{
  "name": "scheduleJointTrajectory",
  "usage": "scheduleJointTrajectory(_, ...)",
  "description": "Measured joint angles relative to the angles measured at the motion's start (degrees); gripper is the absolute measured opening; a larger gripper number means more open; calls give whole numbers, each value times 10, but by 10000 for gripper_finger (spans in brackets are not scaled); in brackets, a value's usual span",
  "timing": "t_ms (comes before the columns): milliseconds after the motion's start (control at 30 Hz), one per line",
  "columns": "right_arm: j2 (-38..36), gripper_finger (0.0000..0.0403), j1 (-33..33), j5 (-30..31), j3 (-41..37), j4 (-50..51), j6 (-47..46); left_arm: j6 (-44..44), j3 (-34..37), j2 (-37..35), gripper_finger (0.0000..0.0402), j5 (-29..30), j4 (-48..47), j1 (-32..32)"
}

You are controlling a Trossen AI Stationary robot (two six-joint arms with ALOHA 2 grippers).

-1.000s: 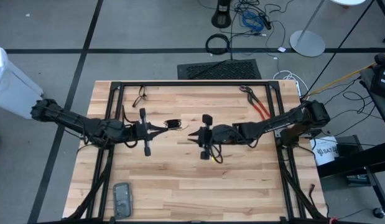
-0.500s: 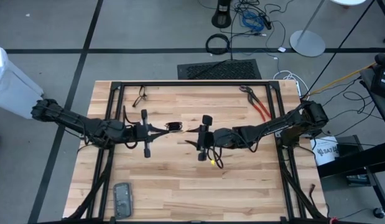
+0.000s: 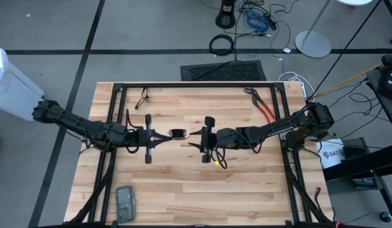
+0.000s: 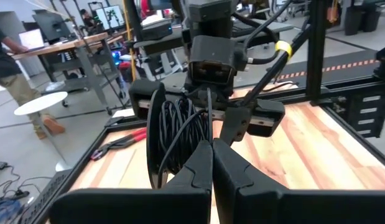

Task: Coil cords
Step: Uncoil the black cable wire from the spool

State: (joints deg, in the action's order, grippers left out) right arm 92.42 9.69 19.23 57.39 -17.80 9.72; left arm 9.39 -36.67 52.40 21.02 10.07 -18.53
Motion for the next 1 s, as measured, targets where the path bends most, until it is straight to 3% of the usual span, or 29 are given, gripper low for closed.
scheduleJointTrajectory(300,0,161,0,-1,0,6,15,0,0,0,0,0,1,-10)
scheduleJointTrajectory(600,0,161,38,3,0,1,152,0,0,0,0,1,0,-10)
scheduleJointTrajectory(800,0,161,51,62,0,-12,210,0,0,0,0,2,-1,-10)
scheduleJointTrajectory(1000,20,161,62,83,0,-39,263,1,0,9,0,2,-1,-10)
